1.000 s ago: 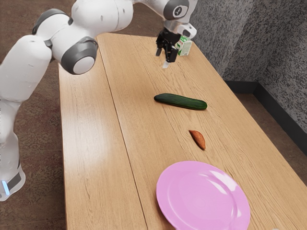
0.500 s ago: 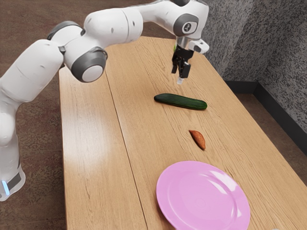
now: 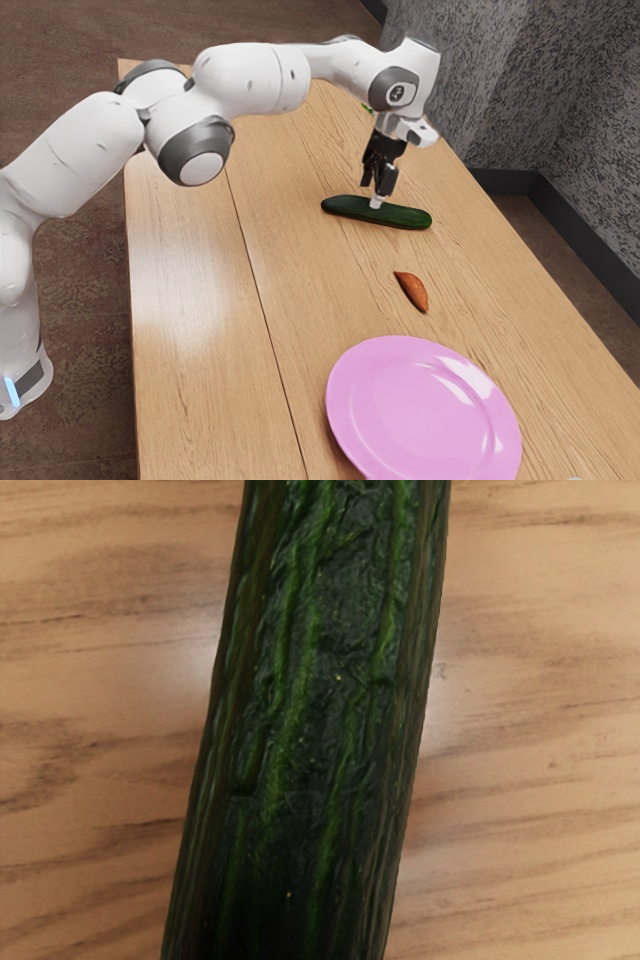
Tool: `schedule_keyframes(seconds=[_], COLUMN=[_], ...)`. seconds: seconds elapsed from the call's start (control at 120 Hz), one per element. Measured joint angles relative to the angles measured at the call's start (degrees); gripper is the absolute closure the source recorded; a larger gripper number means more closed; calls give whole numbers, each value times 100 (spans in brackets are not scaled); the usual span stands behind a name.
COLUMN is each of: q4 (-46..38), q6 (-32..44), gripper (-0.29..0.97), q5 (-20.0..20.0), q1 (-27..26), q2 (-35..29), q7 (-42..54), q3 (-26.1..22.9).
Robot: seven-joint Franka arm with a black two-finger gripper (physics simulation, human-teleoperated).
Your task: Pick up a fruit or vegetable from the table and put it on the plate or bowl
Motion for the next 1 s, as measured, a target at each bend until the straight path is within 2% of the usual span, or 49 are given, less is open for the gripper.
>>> schedule_keyframes(seconds=[0.758, 0.875, 1.0], q4=[-118, -119, -122], q6=[43, 47, 49], gripper=[0, 8, 30], q5=[-14, -15, -12], q1=[129, 126, 125], q2=[213, 214, 214], q7=[157, 167, 177], q3=[-88, -93, -94])
